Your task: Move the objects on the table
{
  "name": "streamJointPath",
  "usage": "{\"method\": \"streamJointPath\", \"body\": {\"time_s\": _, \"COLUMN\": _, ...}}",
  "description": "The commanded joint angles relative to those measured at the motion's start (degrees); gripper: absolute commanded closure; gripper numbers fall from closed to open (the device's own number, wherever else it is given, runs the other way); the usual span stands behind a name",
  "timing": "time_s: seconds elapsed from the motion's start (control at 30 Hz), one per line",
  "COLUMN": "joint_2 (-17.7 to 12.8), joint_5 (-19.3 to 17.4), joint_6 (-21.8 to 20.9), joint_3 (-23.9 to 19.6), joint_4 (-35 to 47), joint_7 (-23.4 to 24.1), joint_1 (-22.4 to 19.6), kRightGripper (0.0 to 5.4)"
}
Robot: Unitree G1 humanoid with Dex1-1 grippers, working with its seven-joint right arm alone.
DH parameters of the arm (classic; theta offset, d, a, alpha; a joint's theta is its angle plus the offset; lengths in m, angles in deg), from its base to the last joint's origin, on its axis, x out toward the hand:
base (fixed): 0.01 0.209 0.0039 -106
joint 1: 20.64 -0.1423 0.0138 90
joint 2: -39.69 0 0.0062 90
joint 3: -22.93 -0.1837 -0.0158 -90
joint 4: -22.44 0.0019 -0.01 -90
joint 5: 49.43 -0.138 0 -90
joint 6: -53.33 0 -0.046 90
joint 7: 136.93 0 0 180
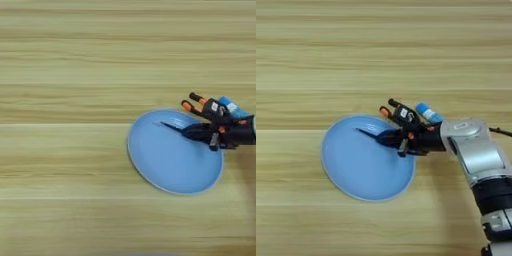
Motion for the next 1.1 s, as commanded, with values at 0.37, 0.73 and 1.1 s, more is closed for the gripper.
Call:
{"method": "streamJointPath", "body": {"time_s": 0.37, "joint_2": -4.8, "joint_5": -2.4, "joint_6": -0.3, "joint_3": -7.7, "joint_4": 1.8, "joint_7": 3.2, "joint_1": -9.0, "kRightGripper": 5.11}}
{"method": "streamJointPath", "body": {"time_s": 0.73, "joint_2": -6.1, "joint_5": 1.4, "joint_6": -6.2, "joint_3": -7.6, "joint_4": -12.4, "joint_7": 6.6, "joint_1": -15.2, "kRightGripper": 5.11}}
{"method": "streamJointPath", "body": {"time_s": 1.1, "joint_2": -6.6, "joint_5": 8.1, "joint_6": -15.5, "joint_3": -5.8, "joint_4": -31.2, "joint_7": 12.7, "joint_1": -22.5, "kRightGripper": 5.11}}
